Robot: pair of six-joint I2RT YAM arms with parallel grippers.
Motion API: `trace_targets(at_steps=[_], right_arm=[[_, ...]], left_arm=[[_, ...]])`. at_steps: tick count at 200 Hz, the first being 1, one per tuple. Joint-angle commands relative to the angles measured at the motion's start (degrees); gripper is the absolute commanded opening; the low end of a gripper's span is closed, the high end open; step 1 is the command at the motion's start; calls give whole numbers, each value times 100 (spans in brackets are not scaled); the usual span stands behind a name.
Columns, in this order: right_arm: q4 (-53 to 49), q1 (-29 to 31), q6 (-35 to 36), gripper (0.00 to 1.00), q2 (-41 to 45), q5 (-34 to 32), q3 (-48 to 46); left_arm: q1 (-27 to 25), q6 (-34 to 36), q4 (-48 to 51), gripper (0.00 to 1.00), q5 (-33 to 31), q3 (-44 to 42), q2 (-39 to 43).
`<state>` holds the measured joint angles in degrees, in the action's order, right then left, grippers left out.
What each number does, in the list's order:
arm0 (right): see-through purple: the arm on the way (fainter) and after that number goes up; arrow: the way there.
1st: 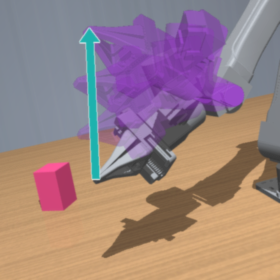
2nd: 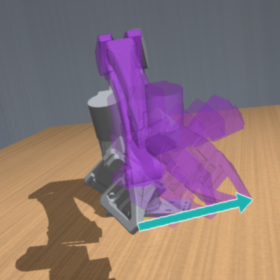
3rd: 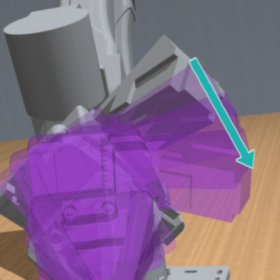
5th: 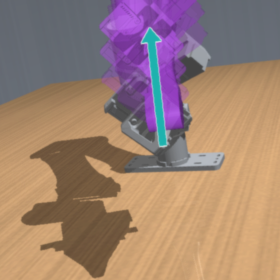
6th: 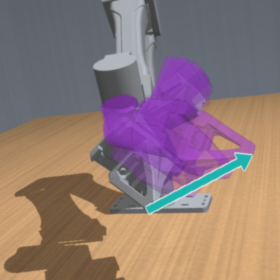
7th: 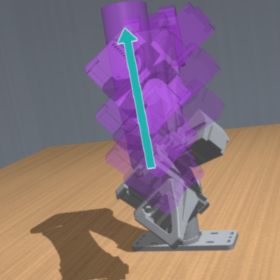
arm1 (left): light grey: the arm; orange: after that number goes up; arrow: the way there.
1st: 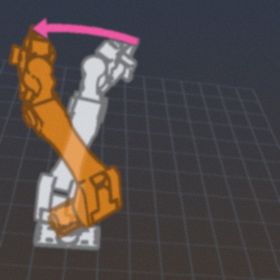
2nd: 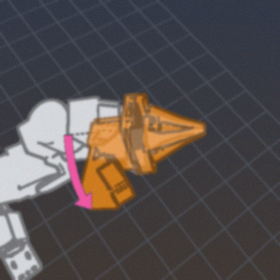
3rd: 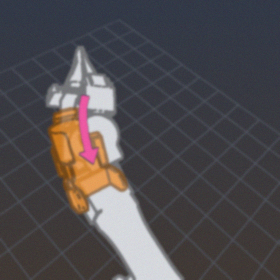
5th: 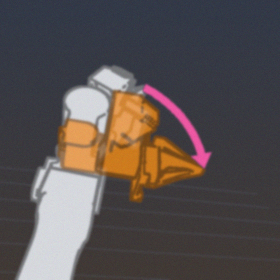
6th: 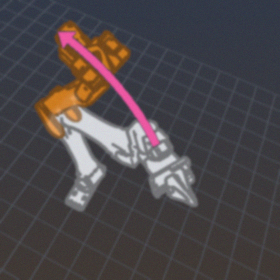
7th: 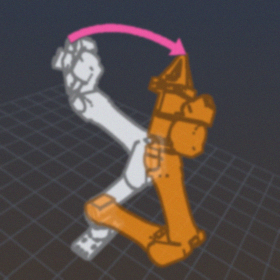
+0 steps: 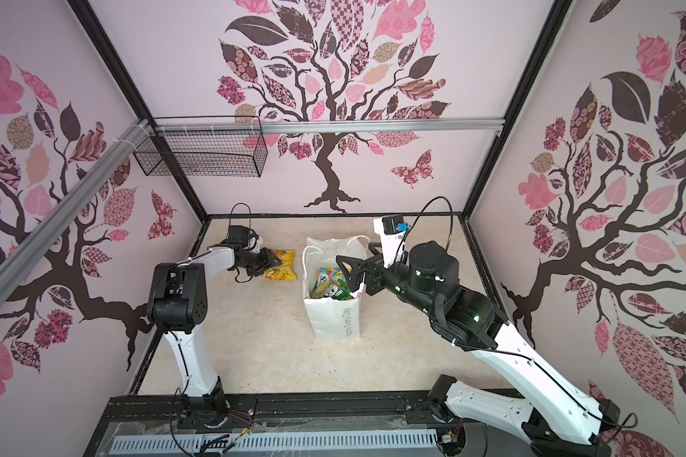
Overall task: Take the snacks out of the paper bag
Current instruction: 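Lower the yellow packet beside the bag and release it from the left gripper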
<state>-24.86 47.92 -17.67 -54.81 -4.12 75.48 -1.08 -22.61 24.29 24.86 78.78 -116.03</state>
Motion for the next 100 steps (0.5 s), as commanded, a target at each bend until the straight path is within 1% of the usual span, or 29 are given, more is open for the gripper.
trace_targets(at_steps=[1,36,54,68,83,100], right_arm=[[-45,16,-52,100,23,-19,238],[-36,16,-104,100,-37,31,342],[-41,15,-151,100,-75,34,409],[-36,16,-187,100,-124,65,470],[-70,18,-232,100,-220,85,566],[-129,16,-263,100,-363,104,697]], left_arm=[[38,172,221,65,-500,292,186],[38,368,733,80,-1291,530,567],[38,424,963,83,-1508,645,895],[38,409,1063,84,-1454,682,1277],[38,271,1068,84,-1091,645,1804],[-8,83,831,84,-642,490,2451]])
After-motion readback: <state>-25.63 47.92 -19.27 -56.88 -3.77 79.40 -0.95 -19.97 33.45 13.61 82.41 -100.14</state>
